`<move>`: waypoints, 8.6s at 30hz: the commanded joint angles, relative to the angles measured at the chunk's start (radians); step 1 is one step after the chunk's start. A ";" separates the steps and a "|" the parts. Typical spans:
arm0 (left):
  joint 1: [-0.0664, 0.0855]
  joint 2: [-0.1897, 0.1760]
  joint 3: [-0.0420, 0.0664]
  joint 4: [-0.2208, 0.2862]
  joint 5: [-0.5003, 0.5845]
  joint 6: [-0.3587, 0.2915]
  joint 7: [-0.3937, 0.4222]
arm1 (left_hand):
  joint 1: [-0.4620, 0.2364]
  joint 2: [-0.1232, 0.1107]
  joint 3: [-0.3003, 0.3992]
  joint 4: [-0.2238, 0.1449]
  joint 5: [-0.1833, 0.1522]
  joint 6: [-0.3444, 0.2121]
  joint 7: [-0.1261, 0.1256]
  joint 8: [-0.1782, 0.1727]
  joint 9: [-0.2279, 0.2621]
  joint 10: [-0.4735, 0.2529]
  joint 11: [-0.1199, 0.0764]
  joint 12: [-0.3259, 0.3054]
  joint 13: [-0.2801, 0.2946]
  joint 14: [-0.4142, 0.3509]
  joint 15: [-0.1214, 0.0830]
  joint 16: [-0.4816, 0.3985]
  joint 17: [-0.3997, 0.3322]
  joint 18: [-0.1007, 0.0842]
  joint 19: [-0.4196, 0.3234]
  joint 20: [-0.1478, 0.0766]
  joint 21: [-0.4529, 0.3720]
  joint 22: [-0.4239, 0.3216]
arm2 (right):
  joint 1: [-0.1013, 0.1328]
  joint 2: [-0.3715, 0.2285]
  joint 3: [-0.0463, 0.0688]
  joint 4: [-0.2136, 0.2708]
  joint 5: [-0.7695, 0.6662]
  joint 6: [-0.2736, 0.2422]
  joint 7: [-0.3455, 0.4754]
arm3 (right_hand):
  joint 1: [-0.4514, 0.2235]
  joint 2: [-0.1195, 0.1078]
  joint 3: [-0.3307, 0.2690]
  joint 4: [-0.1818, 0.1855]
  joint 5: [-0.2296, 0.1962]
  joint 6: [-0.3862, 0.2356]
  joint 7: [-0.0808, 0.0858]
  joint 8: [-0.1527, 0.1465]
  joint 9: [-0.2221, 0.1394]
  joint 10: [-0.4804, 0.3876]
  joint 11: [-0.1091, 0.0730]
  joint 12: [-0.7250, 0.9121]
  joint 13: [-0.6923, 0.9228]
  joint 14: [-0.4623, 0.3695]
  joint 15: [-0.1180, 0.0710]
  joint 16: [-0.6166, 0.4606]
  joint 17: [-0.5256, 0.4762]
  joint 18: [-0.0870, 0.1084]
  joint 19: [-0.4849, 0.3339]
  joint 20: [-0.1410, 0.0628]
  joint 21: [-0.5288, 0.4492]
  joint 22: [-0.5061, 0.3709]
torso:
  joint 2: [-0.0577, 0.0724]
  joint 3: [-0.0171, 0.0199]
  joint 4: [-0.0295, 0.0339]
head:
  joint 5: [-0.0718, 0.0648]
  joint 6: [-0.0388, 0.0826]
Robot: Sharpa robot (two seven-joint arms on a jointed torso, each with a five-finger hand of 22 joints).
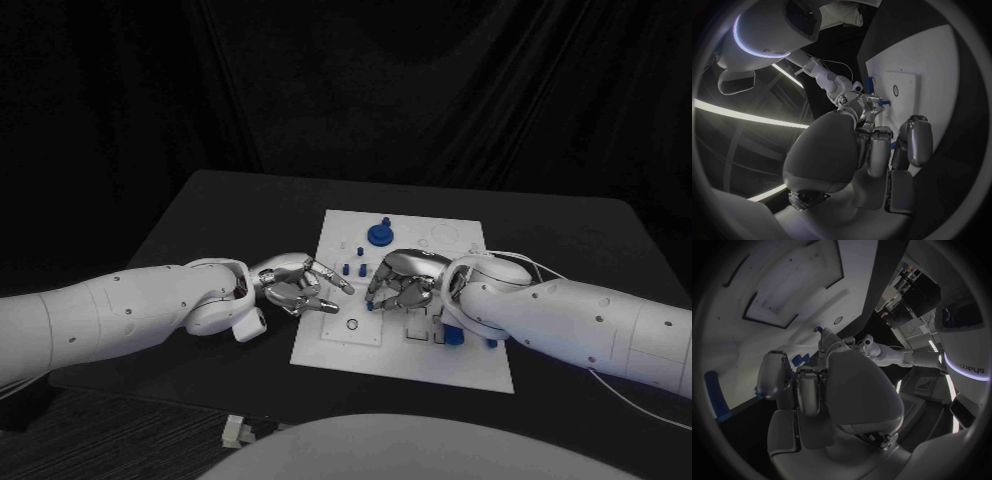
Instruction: Assemble the parts on the task board
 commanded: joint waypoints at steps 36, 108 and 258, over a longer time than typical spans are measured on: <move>-0.001 0.010 0.001 -0.010 0.004 0.023 -0.011 | 0.000 0.015 -0.003 0.002 0.008 0.007 0.006 0.006 0.002 0.062 0.009 -0.005 0.226 0.106 0.009 0.003 0.263 0.011 -0.003 0.010 -0.006 0.187 | -0.003 -0.002 0.000 -0.004 -0.009 -0.018 -0.002 | 0.010 -0.001 -0.001 -0.007 0.007 0.000 0.007 -0.004 -0.002 0.107 0.008 0.000 0.260 0.105 0.010 0.003 0.263 0.001 0.000 0.005 -0.006 0.169 | 0.000 0.0000 0.0001 | 0.001 0.000; -0.001 -0.029 0.001 0.008 0.004 -0.018 0.002 | -0.001 0.020 -0.002 0.005 0.018 0.012 0.009 0.014 0.003 0.065 0.012 -0.004 0.228 0.106 0.013 0.003 0.263 0.011 -0.002 0.015 -0.005 0.187 | 0.126 -0.056 0.000 0.229 -0.537 0.079 -0.169 | -0.101 -0.078 -0.039 0.041 0.053 -0.176 -0.031 -0.007 -0.058 0.107 -0.020 0.000 0.260 0.105 -0.011 0.003 0.263 -0.037 0.095 -0.008 0.187 0.221 | -0.001 0.0001 -0.0002 | 0.012 0.000; 0.000 -0.095 0.001 0.022 0.004 -0.024 -0.011 | -0.009 0.026 0.007 0.014 0.083 0.011 0.015 0.026 0.001 0.063 0.017 -0.005 0.227 0.106 0.017 0.003 0.263 0.014 -0.010 0.020 -0.012 0.184 | 0.004 0.066 0.000 0.194 -0.775 0.175 -0.291 | -0.218 -0.093 0.098 -0.054 0.288 -0.238 -0.012 0.019 0.354 0.107 -0.013 0.000 0.260 0.105 -0.013 0.003 0.263 -0.046 0.114 -0.015 0.234 0.232 | 0.000 -0.0008 0.0001 | 0.050 0.000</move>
